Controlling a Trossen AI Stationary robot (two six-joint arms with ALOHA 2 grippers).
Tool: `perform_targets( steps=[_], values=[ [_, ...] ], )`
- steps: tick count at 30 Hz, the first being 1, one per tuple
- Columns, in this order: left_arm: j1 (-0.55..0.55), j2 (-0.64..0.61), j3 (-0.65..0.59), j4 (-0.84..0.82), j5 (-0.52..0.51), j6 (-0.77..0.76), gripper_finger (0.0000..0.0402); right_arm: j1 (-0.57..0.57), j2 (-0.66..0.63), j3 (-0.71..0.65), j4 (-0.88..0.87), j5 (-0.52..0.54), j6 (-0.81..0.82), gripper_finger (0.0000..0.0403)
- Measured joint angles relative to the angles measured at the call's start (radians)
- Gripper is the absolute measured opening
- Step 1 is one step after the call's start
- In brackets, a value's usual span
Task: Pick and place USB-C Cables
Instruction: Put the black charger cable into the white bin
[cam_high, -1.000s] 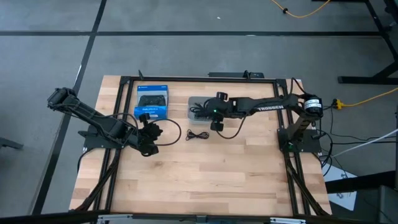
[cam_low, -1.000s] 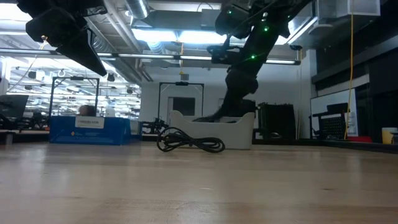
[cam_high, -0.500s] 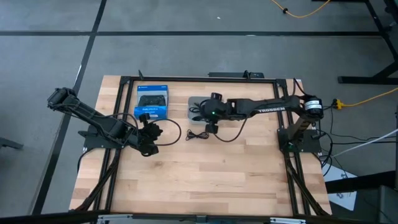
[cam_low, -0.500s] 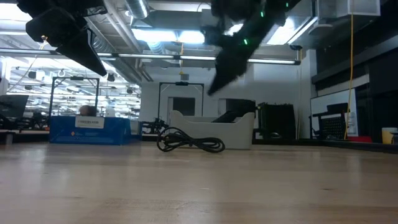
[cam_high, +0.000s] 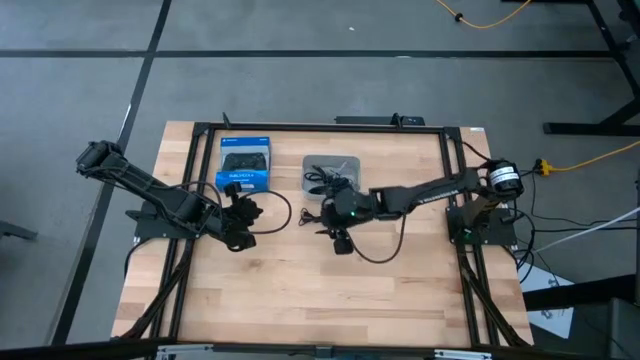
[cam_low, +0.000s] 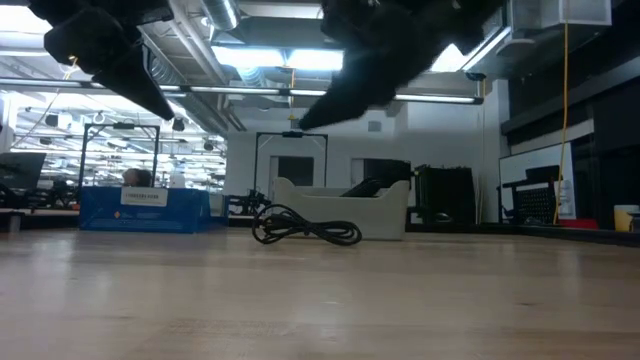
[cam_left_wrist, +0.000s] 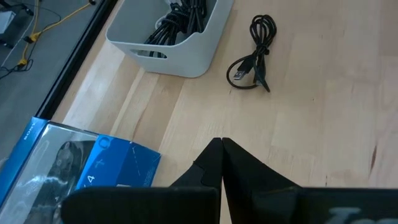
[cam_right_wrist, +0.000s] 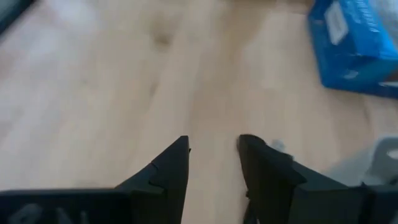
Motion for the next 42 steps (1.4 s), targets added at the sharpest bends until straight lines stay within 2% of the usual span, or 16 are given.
perform_targets(
  steps=[4, 9, 13, 18, 23, 26, 32, 35, 39, 42],
  values=[
    [0.000, 0.000, 0.000, 0.009, 0.000, 0.000, 0.0000, -0.004, 0.001, -0.096, 0.136, 0.119, 0.030, 0.0147],
    [0.000, 0.000, 0.000, 0.008, 0.000, 0.000, 0.0000, -0.045, 0.017, -0.172, 0.231, 0.141, 0.087, 0.0147],
    [0.000, 0.000, 0.000, 0.014, -0.005, 0.001, 0.0000, -0.071, 0.060, -0.161, 0.218, 0.109, 0.087, 0.0147],
    [0.000, 0.000, 0.000, 0.019, -0.021, 0.001, 0.0000, -0.073, 0.154, -0.060, 0.158, 0.072, 0.059, 0.0147],
    [0.000, 0.000, 0.000, 0.020, -0.018, 0.001, 0.0000, -0.077, 0.230, 0.003, 0.065, 0.127, 0.058, 0.0147],
    [0.000, 0.000, 0.000, 0.020, -0.017, 0.001, 0.0000, -0.082, 0.255, 0.006, 0.038, 0.125, 0.078, 0.0147],
    [0.000, 0.000, 0.000, 0.020, -0.017, 0.000, 0.0000, -0.079, 0.259, 0.010, -0.013, 0.138, 0.126, 0.0144],
    [0.000, 0.000, 0.000, 0.020, -0.018, 0.000, 0.0000, -0.076, 0.253, 0.011, -0.046, 0.144, 0.166, 0.0115],
    [0.000, 0.000, 0.000, 0.020, -0.018, 0.000, 0.0000, -0.049, 0.251, 0.010, -0.058, 0.145, 0.189, 0.0035],
    [0.000, 0.000, 0.000, 0.020, -0.017, 0.000, 0.0000, -0.017, 0.234, 0.006, -0.080, 0.142, 0.196, 0.0031]
  ],
)
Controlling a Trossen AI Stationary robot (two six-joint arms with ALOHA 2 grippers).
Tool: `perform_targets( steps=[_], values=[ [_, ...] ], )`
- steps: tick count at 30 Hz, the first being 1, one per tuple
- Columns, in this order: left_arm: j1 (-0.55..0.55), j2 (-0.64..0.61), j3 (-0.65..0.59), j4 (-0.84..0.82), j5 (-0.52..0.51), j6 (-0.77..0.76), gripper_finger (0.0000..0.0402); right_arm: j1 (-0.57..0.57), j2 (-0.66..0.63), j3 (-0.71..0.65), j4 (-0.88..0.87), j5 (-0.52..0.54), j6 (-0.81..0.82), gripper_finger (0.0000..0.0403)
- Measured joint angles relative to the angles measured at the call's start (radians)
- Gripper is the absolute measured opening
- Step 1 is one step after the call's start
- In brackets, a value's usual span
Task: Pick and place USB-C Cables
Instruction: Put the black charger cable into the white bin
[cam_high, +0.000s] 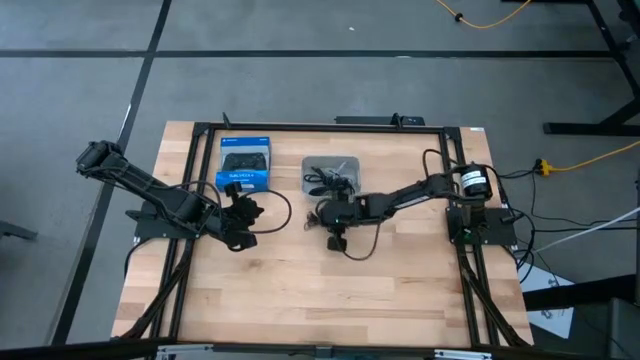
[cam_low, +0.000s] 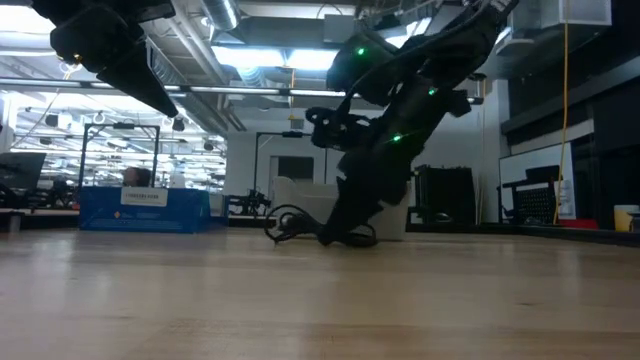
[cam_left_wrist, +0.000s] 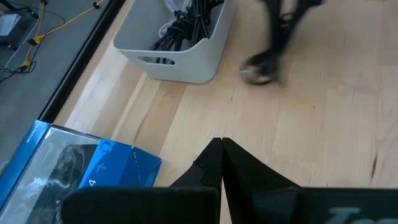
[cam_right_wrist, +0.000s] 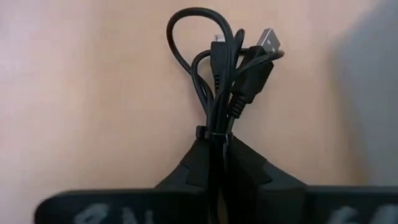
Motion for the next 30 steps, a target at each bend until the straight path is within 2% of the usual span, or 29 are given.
perform_targets(
  steps=[5, 12, 16, 20, 27, 30],
  values=[
    [0.000, 0.000, 0.000, 0.000, 0.000, 0.000, 0.0000, 0.059, -0.112, -0.003, -0.039, -0.025, 0.005, 0.0031],
    [0.000, 0.001, 0.000, 0.003, 0.000, 0.000, 0.0000, 0.082, -0.298, -0.002, -0.144, 0.269, -0.118, 0.0031],
    [0.000, 0.001, 0.000, 0.009, 0.000, 0.000, 0.0000, 0.022, -0.352, -0.002, -0.183, 0.352, -0.194, 0.0031],
    [0.000, 0.001, 0.000, 0.011, -0.001, 0.000, 0.0000, -0.063, -0.370, -0.001, -0.156, 0.328, -0.257, 0.0031],
    [0.000, 0.001, 0.000, 0.012, -0.001, 0.001, 0.0000, -0.220, -0.321, -0.002, -0.139, 0.233, -0.352, 0.0031],
    [0.000, 0.001, 0.000, 0.012, -0.001, 0.001, 0.0000, -0.265, -0.307, -0.002, -0.123, 0.219, -0.353, 0.0052]
  ],
)
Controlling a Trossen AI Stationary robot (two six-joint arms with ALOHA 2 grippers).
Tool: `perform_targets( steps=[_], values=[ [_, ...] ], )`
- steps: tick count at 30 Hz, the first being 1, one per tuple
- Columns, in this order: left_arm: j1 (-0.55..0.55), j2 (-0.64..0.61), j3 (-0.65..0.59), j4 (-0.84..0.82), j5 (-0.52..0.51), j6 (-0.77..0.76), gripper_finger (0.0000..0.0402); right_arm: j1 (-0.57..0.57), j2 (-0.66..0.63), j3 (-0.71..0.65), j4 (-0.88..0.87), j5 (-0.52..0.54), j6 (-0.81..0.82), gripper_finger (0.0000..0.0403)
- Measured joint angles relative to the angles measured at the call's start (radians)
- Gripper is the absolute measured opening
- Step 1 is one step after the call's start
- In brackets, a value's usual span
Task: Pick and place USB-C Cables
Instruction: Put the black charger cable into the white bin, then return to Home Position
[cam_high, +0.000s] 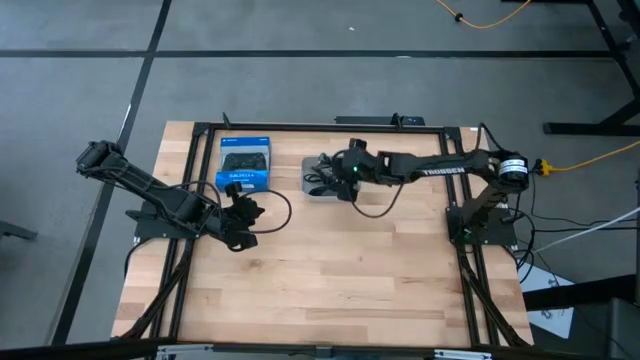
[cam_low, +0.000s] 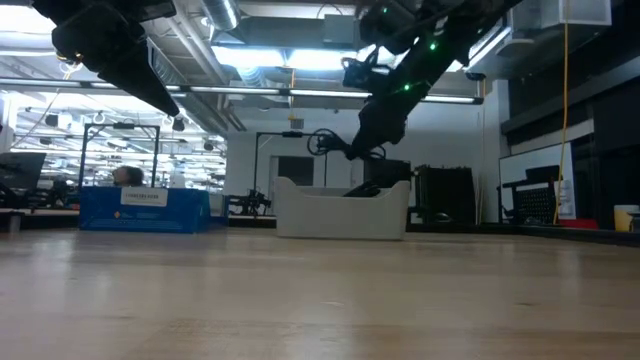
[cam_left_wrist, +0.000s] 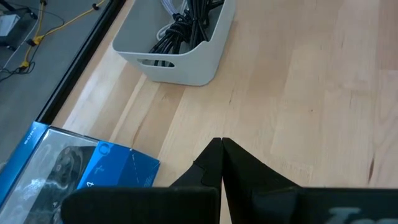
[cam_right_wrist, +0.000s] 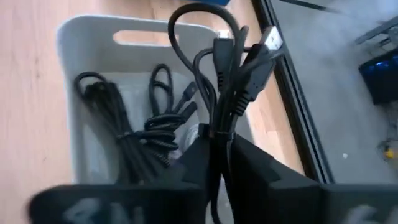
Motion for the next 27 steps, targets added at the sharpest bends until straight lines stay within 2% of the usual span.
perform_targets(
  steps=[5, 11, 15, 20, 24, 27],
  values=[
    [0.000, 0.000, 0.000, 0.000, 0.000, 0.000, 0.0000, -0.031, 0.000, 0.000, 0.017, -0.126, -0.002, 0.0128],
    [0.000, 0.000, 0.000, 0.000, 0.000, 0.000, 0.0000, -0.032, 0.000, 0.000, 0.015, -0.134, 0.001, 0.0182],
    [0.000, 0.000, 0.000, 0.000, 0.000, 0.000, 0.0000, -0.025, 0.000, 0.000, 0.015, -0.130, 0.007, 0.0190],
    [0.000, 0.000, 0.000, 0.001, 0.000, 0.000, 0.0000, 0.009, -0.028, 0.000, -0.021, -0.109, 0.130, 0.0191],
    [0.000, 0.000, 0.000, 0.000, 0.000, -0.003, 0.0000, 0.063, -0.097, 0.001, -0.144, -0.109, 0.280, 0.0192],
    [-0.001, 0.000, 0.000, 0.001, 0.027, -0.025, 0.0000, 0.113, -0.158, 0.001, -0.304, -0.133, 0.363, 0.0192]
  ],
)
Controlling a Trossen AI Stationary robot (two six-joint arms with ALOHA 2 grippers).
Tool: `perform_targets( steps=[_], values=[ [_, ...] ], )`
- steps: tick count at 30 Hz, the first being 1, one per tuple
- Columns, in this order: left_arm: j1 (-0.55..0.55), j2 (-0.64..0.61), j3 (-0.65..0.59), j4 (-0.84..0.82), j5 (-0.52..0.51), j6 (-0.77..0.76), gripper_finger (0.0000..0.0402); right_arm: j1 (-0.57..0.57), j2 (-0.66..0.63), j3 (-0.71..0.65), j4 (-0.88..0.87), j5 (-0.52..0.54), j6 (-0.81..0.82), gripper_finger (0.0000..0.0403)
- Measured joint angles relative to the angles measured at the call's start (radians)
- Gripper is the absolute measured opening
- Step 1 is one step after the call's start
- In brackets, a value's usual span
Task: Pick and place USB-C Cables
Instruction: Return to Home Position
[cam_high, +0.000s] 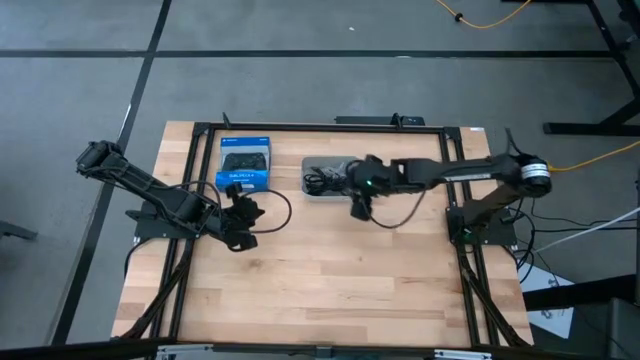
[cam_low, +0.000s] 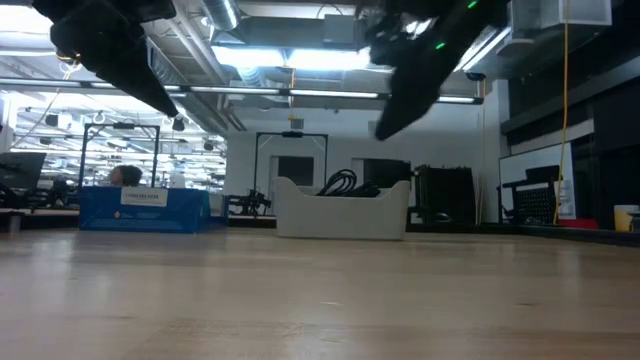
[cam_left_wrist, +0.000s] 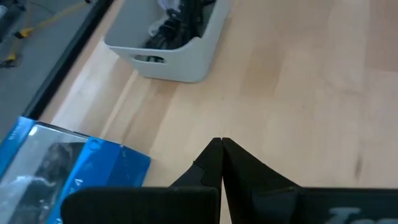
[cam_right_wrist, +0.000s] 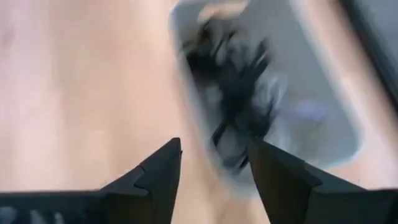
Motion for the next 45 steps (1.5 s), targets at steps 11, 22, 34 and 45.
perform_targets(
  steps=[11, 22, 34, 45],
  values=[
    [0.001, 0.000, 0.000, 0.016, 0.075, -0.025, 0.0000, 0.213, -0.191, -0.006, -0.327, 0.011, 0.349, 0.0192],
    [0.090, -0.090, -0.115, 0.377, 0.227, 0.319, 0.0000, 0.645, -0.565, -0.239, -0.170, 0.371, 0.510, 0.0192],
    [0.413, -0.386, -0.462, 0.880, 0.659, 0.387, 0.0000, 0.712, -0.810, -0.596, 0.460, 0.201, 0.220, 0.0192],
    [0.531, -0.559, -0.676, 1.044, 0.774, 0.391, 0.0000, 0.704, -0.825, -0.684, 0.495, 0.208, 0.184, 0.0192]
  ],
)
